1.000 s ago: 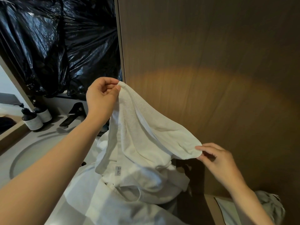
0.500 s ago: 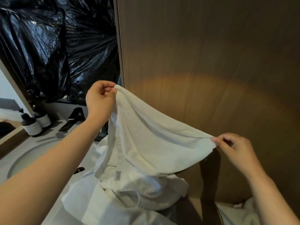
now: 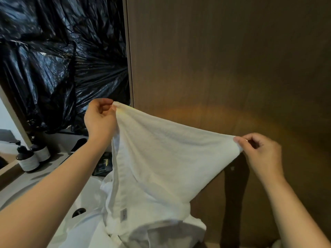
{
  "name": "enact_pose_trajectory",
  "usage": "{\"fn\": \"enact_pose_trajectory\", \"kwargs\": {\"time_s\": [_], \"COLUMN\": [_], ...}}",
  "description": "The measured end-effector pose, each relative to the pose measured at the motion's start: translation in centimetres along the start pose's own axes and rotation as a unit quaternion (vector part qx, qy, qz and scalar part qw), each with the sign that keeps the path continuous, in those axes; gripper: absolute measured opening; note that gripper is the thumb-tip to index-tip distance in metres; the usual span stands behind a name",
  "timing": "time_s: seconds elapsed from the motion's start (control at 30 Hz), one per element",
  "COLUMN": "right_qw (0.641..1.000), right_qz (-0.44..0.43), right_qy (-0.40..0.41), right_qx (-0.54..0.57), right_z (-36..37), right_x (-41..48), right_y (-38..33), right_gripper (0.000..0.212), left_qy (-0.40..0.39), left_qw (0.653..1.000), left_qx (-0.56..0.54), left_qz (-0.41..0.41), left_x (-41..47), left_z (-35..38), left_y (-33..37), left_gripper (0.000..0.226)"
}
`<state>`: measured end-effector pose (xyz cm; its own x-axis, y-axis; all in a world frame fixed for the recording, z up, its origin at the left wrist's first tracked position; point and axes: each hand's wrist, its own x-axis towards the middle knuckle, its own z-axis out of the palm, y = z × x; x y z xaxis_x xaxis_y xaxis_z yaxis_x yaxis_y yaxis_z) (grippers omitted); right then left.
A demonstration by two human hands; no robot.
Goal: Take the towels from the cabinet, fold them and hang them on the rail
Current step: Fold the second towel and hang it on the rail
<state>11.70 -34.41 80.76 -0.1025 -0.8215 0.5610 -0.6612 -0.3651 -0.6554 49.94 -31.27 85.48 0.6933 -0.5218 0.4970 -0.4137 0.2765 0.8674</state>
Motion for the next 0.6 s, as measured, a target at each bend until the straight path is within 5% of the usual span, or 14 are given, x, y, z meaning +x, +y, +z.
{"fn": "enact_pose_trajectory", "kwargs": {"time_s": [0.2,0.6], "right_qw": [0.987,0.969], "right_qz": [-0.124,-0.176], "right_qy": [0.092,0.174], "right_qx": [-0.044,0.002], "right_z": [-2.7,-6.2], "right_x": [6.3,10.0], "right_y": [-5.2,-9.5], "right_gripper": [0.021,0.007], "left_qy": [0.042,0.059], "left_qw": [0.997,0.991], "left_qx": [-0.062,-0.103], "left_qz": [0.034,0.06], "left_x": [3.3,6.5], "left_z": [-0.3,0.3], "left_y": [3.2,6.0], "left_gripper": [0.01,0.009]}}
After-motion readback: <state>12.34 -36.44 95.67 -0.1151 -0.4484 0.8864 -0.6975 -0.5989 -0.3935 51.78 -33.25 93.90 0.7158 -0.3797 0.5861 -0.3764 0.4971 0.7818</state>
